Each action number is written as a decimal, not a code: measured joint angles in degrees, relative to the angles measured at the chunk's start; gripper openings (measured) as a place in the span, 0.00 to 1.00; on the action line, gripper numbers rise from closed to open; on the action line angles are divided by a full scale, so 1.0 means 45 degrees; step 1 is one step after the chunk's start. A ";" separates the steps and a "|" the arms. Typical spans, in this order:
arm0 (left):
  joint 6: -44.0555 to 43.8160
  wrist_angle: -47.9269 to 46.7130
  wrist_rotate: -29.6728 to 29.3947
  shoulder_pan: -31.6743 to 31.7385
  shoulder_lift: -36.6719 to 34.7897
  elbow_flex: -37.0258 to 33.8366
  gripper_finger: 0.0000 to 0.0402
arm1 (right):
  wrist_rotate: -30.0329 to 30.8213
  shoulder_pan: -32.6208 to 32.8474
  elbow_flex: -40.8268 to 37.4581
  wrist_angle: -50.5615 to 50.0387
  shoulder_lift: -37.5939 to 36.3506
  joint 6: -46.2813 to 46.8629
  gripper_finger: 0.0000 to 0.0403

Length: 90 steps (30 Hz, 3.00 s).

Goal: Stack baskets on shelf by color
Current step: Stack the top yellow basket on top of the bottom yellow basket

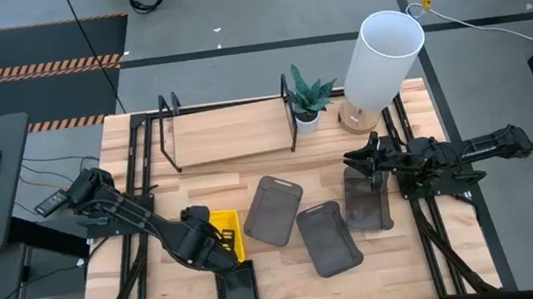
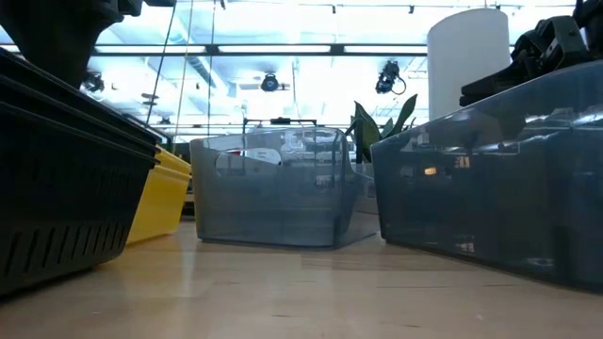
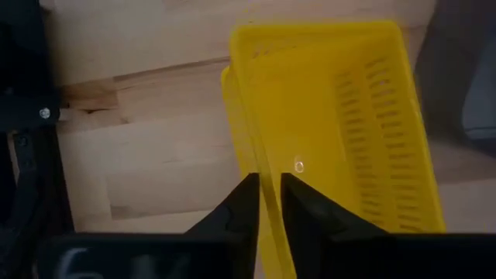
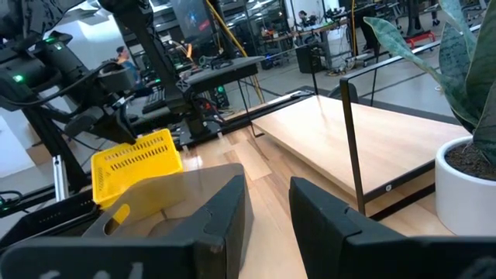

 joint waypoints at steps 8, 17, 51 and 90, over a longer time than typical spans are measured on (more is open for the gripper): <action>0.1273 0.0003 -0.0003 0.0154 0.0000 0.0000 0.30 | -0.0001 0.0000 0.0000 -0.0005 0.0000 0.0000 0.27; 0.2508 0.0005 0.0789 0.0793 0.0000 0.0000 0.31 | -0.0001 0.0000 0.0000 -0.0005 0.0000 0.0000 0.27; 0.1932 -0.0496 -0.0183 0.0546 -0.0031 0.0005 0.03 | -0.0001 0.0000 0.0000 -0.0005 0.0000 0.0000 0.27; 0.3684 -0.0855 -0.1188 0.0501 -0.0306 0.0065 0.29 | -0.0001 0.0000 0.0000 -0.0015 0.0000 0.0000 0.27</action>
